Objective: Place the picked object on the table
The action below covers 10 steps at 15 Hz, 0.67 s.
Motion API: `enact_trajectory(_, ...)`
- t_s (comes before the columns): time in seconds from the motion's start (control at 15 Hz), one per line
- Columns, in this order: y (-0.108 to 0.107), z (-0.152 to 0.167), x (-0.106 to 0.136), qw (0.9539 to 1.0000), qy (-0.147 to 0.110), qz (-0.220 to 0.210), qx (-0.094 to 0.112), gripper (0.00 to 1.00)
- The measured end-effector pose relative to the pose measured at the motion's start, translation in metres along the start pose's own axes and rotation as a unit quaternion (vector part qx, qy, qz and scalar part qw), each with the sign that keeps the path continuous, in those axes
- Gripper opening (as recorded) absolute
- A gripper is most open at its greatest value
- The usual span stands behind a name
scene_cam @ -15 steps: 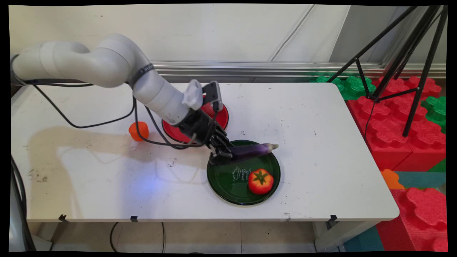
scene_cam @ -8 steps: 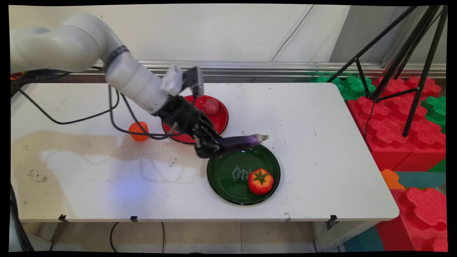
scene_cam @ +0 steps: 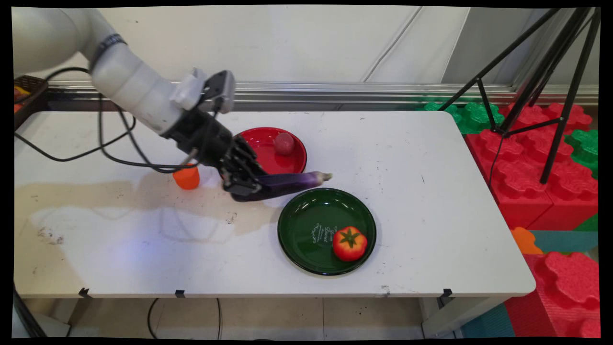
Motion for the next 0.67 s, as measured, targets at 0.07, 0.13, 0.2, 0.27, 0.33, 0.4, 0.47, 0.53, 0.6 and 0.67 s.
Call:
enact_trajectory(0.07, -0.001, -0.005, -0.003, 1.0000, -0.003, 0.004, -0.001, 0.00)
enact_trajectory(0.13, -0.003, -0.011, -0.007, 0.9999, -0.008, 0.011, -0.002, 0.00)
enact_trajectory(0.2, -0.005, -0.018, -0.013, 0.9997, -0.015, 0.019, -0.005, 0.00)
enact_trajectory(0.27, -0.007, -0.024, -0.020, 0.9993, -0.024, 0.029, -0.006, 0.00)
enact_trajectory(0.33, -0.009, -0.029, -0.026, 0.9988, -0.031, 0.038, -0.007, 0.00)
enact_trajectory(0.4, -0.011, -0.032, -0.030, 0.9984, -0.036, 0.042, -0.008, 0.00)
enact_trajectory(0.47, -0.013, -0.036, -0.035, 0.9977, -0.044, 0.050, -0.009, 0.00)
enact_trajectory(0.53, -0.015, -0.040, -0.042, 0.9968, -0.053, 0.059, -0.010, 0.00)
enact_trajectory(0.6, -0.017, -0.043, -0.049, 0.9957, -0.062, 0.068, -0.011, 0.00)
enact_trajectory(0.67, -0.019, -0.045, -0.054, 0.9946, -0.070, 0.076, -0.012, 0.00)
